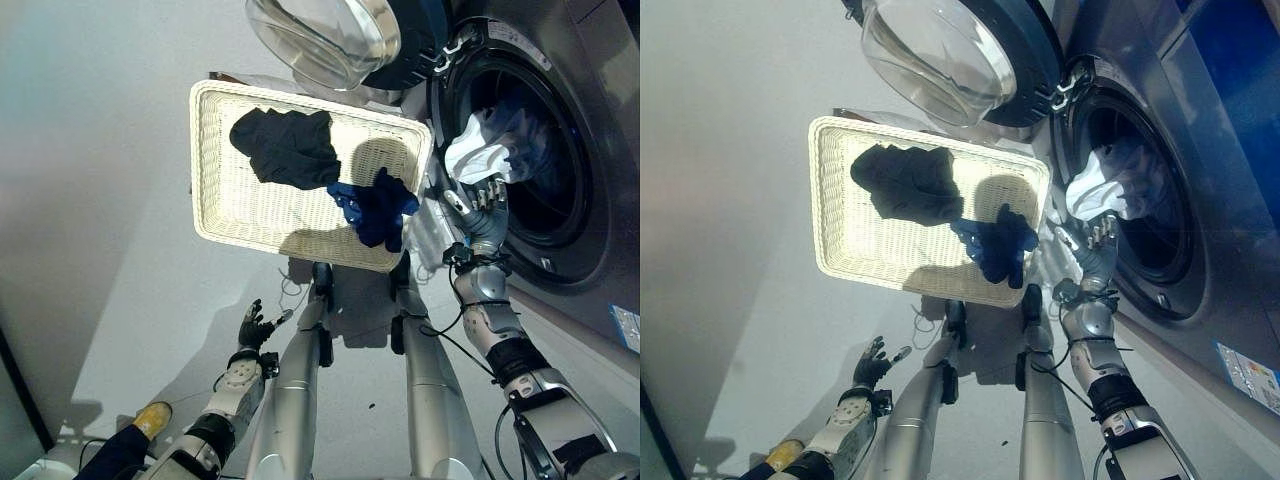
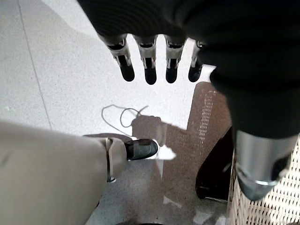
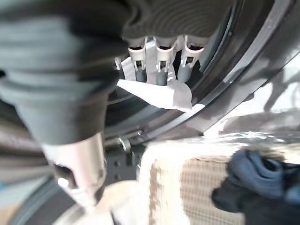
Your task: Put the clothes into the washing machine.
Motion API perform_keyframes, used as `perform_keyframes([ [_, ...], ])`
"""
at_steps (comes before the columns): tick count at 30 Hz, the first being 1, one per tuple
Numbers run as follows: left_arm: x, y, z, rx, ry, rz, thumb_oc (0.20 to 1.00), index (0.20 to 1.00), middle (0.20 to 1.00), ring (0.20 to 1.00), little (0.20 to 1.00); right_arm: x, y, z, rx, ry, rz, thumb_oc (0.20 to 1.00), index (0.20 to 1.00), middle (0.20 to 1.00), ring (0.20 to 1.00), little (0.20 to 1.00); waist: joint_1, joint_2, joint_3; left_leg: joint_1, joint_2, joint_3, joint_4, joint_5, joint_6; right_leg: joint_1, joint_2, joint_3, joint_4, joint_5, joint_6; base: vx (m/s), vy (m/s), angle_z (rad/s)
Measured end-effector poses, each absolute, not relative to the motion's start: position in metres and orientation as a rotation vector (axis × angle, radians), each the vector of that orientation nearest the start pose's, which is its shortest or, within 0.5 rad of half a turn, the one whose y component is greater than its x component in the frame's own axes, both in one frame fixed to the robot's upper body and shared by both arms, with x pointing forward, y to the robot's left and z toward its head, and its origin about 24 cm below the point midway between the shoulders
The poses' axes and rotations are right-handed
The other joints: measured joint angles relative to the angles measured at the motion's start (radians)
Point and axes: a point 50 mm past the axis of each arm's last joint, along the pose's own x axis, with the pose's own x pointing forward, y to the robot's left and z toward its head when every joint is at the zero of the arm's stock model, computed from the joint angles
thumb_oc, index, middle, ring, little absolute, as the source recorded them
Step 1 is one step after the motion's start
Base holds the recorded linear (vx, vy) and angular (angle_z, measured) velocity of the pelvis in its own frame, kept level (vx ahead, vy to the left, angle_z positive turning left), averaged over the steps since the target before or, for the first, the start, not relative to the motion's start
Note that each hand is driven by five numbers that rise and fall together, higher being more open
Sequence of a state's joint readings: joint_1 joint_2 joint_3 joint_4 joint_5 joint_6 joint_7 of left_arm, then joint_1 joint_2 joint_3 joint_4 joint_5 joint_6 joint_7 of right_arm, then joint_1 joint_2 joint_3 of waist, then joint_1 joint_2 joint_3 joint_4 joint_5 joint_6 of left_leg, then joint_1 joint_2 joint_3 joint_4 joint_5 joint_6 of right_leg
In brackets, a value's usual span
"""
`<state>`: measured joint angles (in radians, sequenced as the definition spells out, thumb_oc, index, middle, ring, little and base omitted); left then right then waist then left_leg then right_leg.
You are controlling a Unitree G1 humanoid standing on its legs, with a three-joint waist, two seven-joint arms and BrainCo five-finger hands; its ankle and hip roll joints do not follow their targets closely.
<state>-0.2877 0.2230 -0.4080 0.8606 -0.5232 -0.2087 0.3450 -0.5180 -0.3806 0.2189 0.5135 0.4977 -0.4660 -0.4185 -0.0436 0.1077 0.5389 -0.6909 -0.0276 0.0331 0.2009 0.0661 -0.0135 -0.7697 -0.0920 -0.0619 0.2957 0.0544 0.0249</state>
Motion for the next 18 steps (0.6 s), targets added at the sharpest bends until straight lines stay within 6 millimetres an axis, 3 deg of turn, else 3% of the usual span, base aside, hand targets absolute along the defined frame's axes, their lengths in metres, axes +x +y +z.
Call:
perform_keyframes([
  [7,0.261,0.175,-0.066,0.015,0.451,0.246,1.000,1.000,1.000,1.000,1.000,0.340,-0.198,0.121,0.144,-0.391,-0.299,1.000,1.000,1.000,1.000,1.000,0.004,-0.013,0.000,0.014,-0.002,-0.006,-0.002,0.002,0.000,0.021,-0.002,-0.004,-0.007,0.000,0.000,-0.05,0.066,0.03],
  [14,0.262,0.180,-0.063,0.003,0.422,0.288,1.000,1.000,1.000,1.000,1.000,0.345,-0.203,0.128,0.444,-0.420,-0.321,1.000,1.000,1.000,1.000,1.000,0.001,-0.014,0.000,0.059,-0.004,-0.006,-0.021,0.004,0.003,0.068,-0.002,-0.004,-0.036,0.008,0.005,-0.01,0.026,-0.01],
  [18,0.262,0.181,-0.064,0.007,0.428,0.294,1.000,1.000,1.000,1.000,1.000,0.349,-0.212,0.134,0.768,-0.454,-0.290,1.000,1.000,1.000,1.000,1.000,0.002,-0.014,0.000,0.070,-0.004,-0.005,-0.020,0.004,0.004,0.079,-0.001,-0.002,-0.038,0.010,0.004,0.00,0.000,0.00],
])
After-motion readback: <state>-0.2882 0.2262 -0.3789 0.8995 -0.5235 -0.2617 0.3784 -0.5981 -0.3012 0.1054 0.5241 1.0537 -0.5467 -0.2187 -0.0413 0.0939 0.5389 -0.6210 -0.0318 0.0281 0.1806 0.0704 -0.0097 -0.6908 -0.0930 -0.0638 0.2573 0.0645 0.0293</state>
